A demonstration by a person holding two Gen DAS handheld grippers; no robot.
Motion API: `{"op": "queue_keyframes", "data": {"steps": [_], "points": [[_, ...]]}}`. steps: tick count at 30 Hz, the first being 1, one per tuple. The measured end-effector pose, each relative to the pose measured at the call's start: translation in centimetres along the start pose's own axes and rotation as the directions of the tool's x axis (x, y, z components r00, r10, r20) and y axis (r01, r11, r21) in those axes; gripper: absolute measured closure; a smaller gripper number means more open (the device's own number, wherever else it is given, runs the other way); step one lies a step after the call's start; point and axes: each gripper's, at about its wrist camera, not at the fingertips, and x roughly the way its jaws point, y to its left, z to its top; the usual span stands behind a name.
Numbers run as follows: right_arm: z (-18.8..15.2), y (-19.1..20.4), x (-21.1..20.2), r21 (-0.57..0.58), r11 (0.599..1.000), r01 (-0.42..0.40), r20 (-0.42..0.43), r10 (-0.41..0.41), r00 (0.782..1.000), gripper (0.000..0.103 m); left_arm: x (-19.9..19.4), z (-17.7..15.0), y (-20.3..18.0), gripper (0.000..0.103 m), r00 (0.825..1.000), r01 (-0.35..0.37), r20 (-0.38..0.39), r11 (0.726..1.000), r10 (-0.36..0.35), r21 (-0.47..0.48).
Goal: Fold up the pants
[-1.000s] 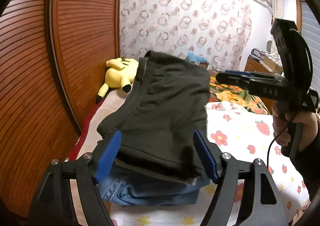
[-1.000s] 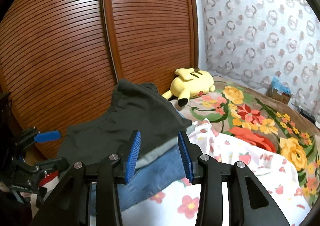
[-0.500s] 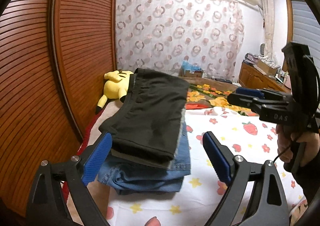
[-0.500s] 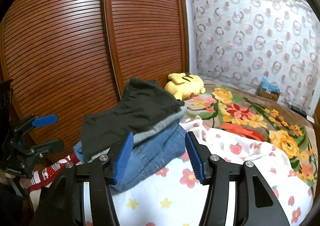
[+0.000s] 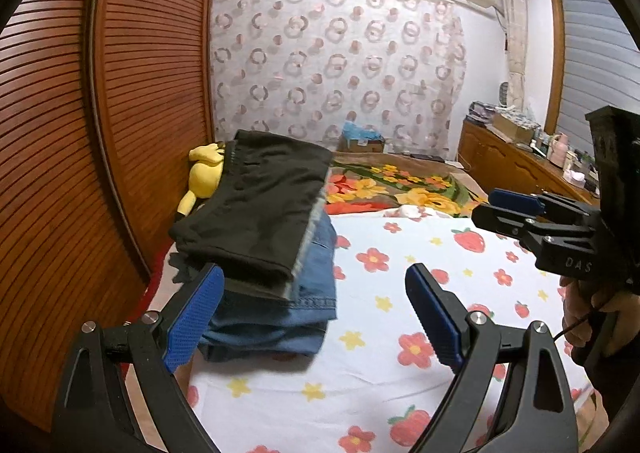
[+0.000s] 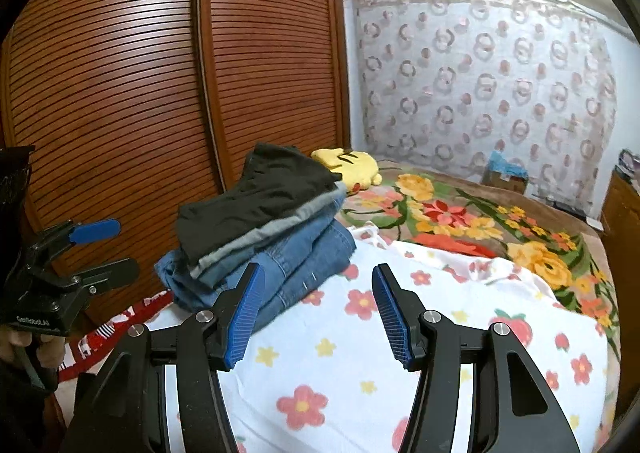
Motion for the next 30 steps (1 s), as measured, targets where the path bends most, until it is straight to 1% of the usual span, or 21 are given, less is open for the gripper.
{"op": "queue_keyframes", "data": {"steps": [12,13,14,16,20,25,30], "points": [[-3.5,1.4,-5.5,0.041,0.996,0.073,0.009,-0.074,0.997,0.045,-1.8,-2.0,-4.1,0.011,0.997,0.072,-0.002,0.997,-0.072,0.04],[-3.7,1.6,-5.9,0.045,0.996,0.083,0.009,-0.083,0.996,0.044,-2.0,-2.2,-4.4,0.011,0.997,0.078,-0.003,0.996,-0.078,0.044],[-3.8,1.6,-6.2,0.047,0.994,0.097,0.009,-0.098,0.995,0.039,-2.2,-2.3,-4.8,0.011,0.997,0.083,-0.005,0.995,-0.083,0.049],[-4.3,1.9,-7.2,0.051,0.99,0.132,0.017,-0.133,0.991,0.038,-2.5,-2.6,-5.7,0.011,0.996,0.092,-0.014,0.994,-0.092,0.058],[-5.0,2.7,-8.6,0.07,0.981,0.182,0.011,-0.183,0.983,0.037,-3.3,-2.7,-7.1,0.011,0.993,0.12,-0.009,0.99,-0.12,0.071],[-5.6,3.9,-9.8,0.079,0.959,0.273,-0.001,-0.274,0.962,0.037,-3.7,-2.9,-8.8,0.011,0.99,0.144,-0.009,0.985,-0.143,0.091],[-5.5,4.7,-10.7,0.118,0.945,0.304,-0.011,-0.305,0.952,0.037,-4.0,-3.0,-10.3,0.011,0.987,0.161,-0.01,0.981,-0.161,0.107]]}}
